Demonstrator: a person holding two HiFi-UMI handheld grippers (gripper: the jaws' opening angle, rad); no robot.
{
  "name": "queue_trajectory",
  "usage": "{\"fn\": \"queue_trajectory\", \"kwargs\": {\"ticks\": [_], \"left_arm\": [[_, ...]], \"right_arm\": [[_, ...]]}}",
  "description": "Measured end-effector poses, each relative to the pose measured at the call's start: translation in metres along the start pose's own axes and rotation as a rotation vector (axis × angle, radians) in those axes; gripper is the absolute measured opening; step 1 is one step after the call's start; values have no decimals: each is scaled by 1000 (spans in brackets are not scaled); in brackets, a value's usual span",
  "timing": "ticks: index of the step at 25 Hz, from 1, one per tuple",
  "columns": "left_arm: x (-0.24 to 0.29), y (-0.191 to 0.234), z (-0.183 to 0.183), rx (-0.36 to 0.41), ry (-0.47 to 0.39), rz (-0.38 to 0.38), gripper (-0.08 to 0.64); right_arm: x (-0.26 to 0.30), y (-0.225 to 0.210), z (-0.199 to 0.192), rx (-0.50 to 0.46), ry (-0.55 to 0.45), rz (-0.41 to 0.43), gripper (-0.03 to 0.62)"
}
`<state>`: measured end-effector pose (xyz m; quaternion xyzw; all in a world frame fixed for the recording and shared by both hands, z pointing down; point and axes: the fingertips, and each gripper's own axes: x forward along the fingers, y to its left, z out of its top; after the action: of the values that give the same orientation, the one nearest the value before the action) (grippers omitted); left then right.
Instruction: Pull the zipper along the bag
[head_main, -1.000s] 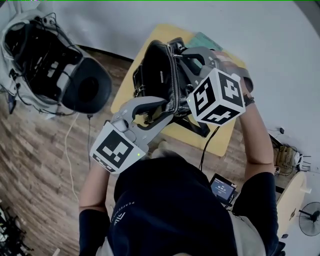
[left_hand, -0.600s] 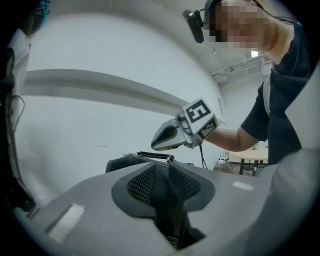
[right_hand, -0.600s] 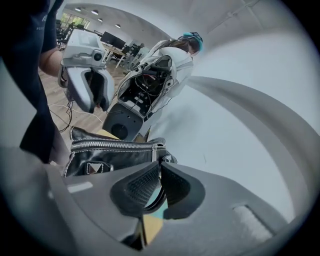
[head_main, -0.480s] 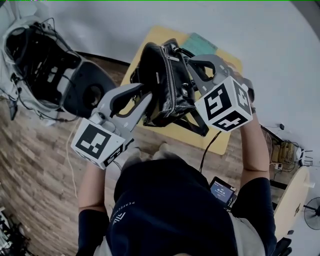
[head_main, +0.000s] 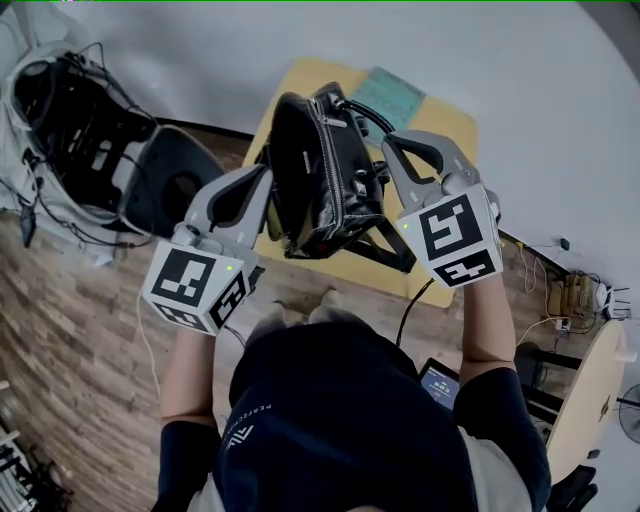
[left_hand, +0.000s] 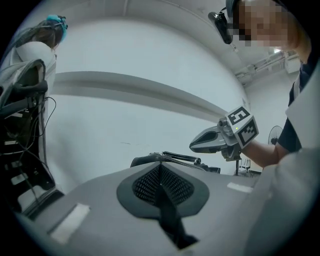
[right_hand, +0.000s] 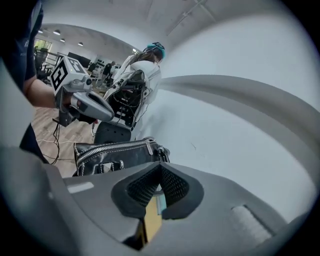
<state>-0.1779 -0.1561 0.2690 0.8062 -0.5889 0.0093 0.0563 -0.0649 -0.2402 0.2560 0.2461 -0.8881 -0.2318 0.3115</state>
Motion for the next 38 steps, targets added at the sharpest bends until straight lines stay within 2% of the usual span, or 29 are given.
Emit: {"fn": "queue_trajectory", "kwargs": {"ticks": [10, 20, 38], "left_arm": [[9, 10, -13, -28, 62, 50, 6], [10, 15, -19, -46, 92, 82, 6], [17, 19, -22, -55, 107, 93, 6]], "right_arm": [[-14, 0, -4, 123, -56, -42, 3], [-21, -1, -6, 132, -69, -58, 3], [-9, 2, -12, 140, -57, -20, 3]]}}
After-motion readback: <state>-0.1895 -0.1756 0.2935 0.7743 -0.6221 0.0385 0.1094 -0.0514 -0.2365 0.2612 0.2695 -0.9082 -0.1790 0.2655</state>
